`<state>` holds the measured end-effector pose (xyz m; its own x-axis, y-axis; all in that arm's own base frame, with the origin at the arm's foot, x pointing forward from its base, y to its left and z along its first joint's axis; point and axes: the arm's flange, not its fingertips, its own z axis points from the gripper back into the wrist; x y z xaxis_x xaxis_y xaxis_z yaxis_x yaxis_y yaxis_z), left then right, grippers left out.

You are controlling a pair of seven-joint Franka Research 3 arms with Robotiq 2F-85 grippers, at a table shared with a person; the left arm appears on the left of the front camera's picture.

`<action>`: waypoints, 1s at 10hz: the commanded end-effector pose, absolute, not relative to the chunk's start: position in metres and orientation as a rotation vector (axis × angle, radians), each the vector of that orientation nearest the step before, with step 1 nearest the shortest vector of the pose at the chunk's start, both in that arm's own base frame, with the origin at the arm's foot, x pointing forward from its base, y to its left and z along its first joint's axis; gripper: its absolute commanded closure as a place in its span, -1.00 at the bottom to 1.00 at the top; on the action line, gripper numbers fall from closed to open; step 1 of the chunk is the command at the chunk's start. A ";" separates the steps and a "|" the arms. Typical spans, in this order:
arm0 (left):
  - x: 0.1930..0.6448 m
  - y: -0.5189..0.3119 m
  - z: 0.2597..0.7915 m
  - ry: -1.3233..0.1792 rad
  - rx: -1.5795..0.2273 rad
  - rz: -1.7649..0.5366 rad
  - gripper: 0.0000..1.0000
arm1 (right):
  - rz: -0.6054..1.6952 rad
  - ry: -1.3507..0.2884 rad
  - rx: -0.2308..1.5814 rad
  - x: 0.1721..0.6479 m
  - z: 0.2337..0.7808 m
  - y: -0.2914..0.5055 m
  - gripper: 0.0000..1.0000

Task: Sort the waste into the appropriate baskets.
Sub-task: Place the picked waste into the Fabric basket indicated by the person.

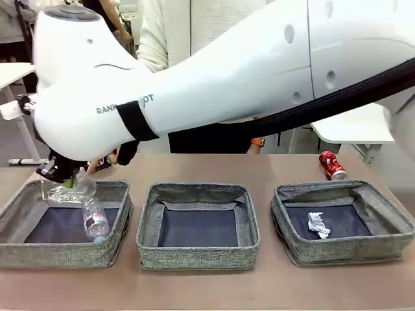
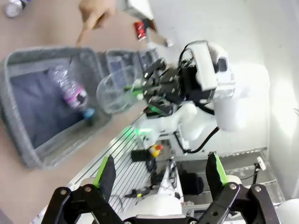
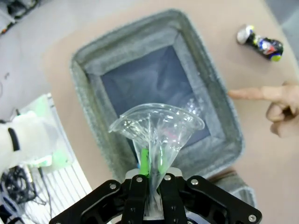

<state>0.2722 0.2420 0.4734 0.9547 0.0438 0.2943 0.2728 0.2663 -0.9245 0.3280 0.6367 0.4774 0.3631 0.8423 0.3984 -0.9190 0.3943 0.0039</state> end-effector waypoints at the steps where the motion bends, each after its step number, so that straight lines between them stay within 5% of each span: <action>1: 0.278 0.238 0.457 -0.321 -1.208 -0.173 -1.00 | 1.142 -0.396 0.241 0.322 0.475 0.628 0.88; 2: 0.272 0.242 0.473 -0.284 -1.297 -0.157 -1.00 | 1.134 -0.406 0.236 0.322 0.474 0.626 0.88; 3: 0.272 0.242 0.473 -0.284 -1.297 -0.157 -1.00 | 1.145 -0.433 0.230 0.320 0.474 0.623 0.15; 4: 0.272 0.242 0.473 -0.284 -1.297 -0.157 -1.00 | 1.149 -0.446 0.224 0.320 0.475 0.622 -0.26; 5: 0.272 0.242 0.473 -0.284 -1.297 -0.157 -1.00 | 1.143 -0.450 0.225 0.320 0.477 0.621 -0.99; 10: 0.272 0.242 0.473 -0.284 -1.297 -0.157 -1.00 | 1.111 -0.463 0.274 0.323 0.482 0.609 -1.00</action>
<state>0.2737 0.2424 0.4695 0.9547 0.0276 0.2962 0.2762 0.2878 -0.9170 0.3297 0.6219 0.4852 0.3494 0.8169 0.4590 -0.9129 0.4072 -0.0298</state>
